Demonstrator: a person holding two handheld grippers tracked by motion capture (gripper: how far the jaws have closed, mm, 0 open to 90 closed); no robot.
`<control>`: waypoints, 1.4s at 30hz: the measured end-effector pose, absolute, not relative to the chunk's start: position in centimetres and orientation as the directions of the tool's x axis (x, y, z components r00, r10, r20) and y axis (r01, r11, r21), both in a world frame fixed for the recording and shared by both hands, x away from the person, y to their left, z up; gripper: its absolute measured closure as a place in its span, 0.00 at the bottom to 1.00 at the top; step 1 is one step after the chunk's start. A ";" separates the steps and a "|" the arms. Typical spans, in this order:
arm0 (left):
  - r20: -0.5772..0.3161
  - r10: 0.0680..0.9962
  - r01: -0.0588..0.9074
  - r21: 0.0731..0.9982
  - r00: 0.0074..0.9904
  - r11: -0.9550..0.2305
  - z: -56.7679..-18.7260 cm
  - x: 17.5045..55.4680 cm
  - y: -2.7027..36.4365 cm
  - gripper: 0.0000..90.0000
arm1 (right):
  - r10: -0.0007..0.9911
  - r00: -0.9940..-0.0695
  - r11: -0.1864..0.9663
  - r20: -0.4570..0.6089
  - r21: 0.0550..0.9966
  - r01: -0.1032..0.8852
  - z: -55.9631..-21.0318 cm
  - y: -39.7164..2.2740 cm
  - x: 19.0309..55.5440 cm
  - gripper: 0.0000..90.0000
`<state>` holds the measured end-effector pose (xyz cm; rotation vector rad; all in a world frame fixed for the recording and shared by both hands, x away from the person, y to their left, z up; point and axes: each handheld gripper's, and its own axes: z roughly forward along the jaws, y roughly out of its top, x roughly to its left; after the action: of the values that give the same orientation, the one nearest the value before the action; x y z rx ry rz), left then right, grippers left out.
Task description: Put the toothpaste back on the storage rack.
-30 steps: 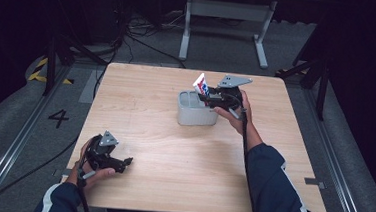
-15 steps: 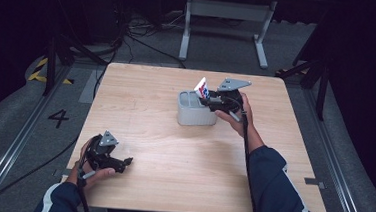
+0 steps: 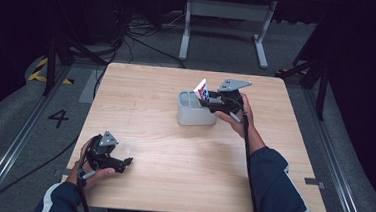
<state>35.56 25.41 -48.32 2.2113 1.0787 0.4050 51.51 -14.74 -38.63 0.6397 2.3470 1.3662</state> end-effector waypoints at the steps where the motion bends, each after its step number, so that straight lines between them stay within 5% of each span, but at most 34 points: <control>1: 0.001 0.787 0.590 0.661 0.618 -0.464 -48.3 35.6 25.4 0.00 | 0.542 -0.837 0.432 -0.073 0.879 0.204 -38.6 -14.7 51.5 0.58; 8: 0.017 0.784 0.580 0.662 0.621 -0.474 -48.3 35.7 25.5 0.00 | 0.548 -0.835 0.374 -0.041 0.905 0.201 -37.9 -15.3 51.1 0.58; 42: 0.007 0.785 0.585 0.663 0.619 -0.467 -48.3 35.6 25.4 0.00 | 0.542 -0.826 0.477 -0.155 0.866 0.151 -36.7 -19.0 47.2 0.43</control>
<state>35.63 25.44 -48.31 2.2151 1.0708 0.4146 47.24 -19.05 -36.70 0.5776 2.3183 1.2989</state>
